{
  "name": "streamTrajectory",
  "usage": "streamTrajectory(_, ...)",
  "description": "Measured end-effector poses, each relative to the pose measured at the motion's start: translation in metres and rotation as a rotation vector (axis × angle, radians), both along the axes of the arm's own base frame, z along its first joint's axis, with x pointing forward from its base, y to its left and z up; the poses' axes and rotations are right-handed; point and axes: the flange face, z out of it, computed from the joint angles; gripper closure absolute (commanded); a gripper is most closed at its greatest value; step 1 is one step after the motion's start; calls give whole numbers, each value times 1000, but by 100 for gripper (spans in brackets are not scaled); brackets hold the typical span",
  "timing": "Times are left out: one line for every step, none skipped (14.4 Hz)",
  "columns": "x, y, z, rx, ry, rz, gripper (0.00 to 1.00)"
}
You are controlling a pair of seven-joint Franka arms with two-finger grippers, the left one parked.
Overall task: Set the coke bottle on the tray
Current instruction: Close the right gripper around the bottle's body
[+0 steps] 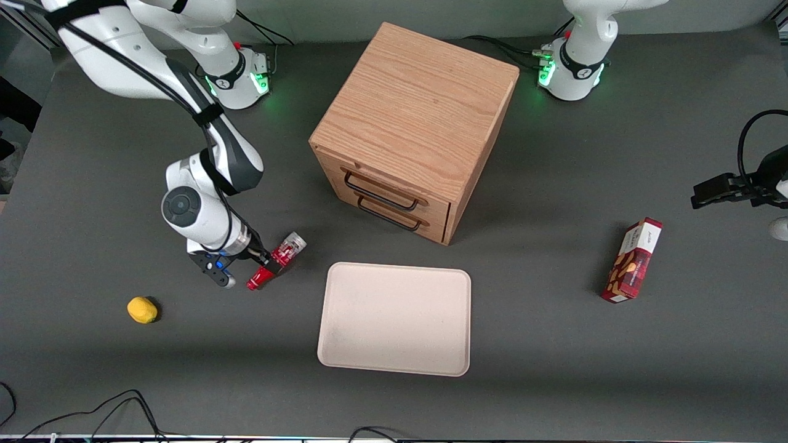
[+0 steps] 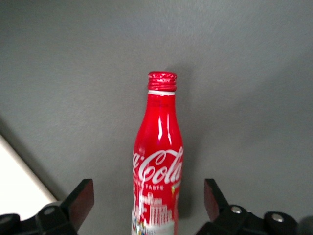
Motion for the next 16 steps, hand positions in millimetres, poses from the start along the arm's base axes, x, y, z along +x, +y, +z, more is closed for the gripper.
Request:
streamTrajectory(0,1,-12,7,-4,-8,0)
streamTrajectory(0,2,-23,12,-8,-15,0)
streamTrajectory(-1,3,-33,14,-13,-18,0)
streamTrajectory(-2,4,-41,11,-13,-21,7)
streamTrajectory(-3,4,-46,7,-12,-22,26)
streamTrajectory(-3,4,-49,4,-10,-21,49)
streamTrajectory(-3,4,-49,4,-10,-20,65)
streamTrajectory(-3,4,-49,3,-10,-20,76)
streamTrajectory(-3,4,-49,4,-11,-20,85)
streamTrajectory(-3,4,-48,4,-12,-21,92)
streamTrajectory(-3,4,-48,4,-12,-21,100)
streamTrajectory(-3,4,-48,4,-12,-21,100)
streamTrajectory(-3,4,-48,4,-12,-21,100)
streamTrajectory(-3,4,-48,4,-13,-21,100)
streamTrajectory(-2,4,-48,4,-13,-21,100)
streamTrajectory(-2,4,-47,4,-15,-20,100)
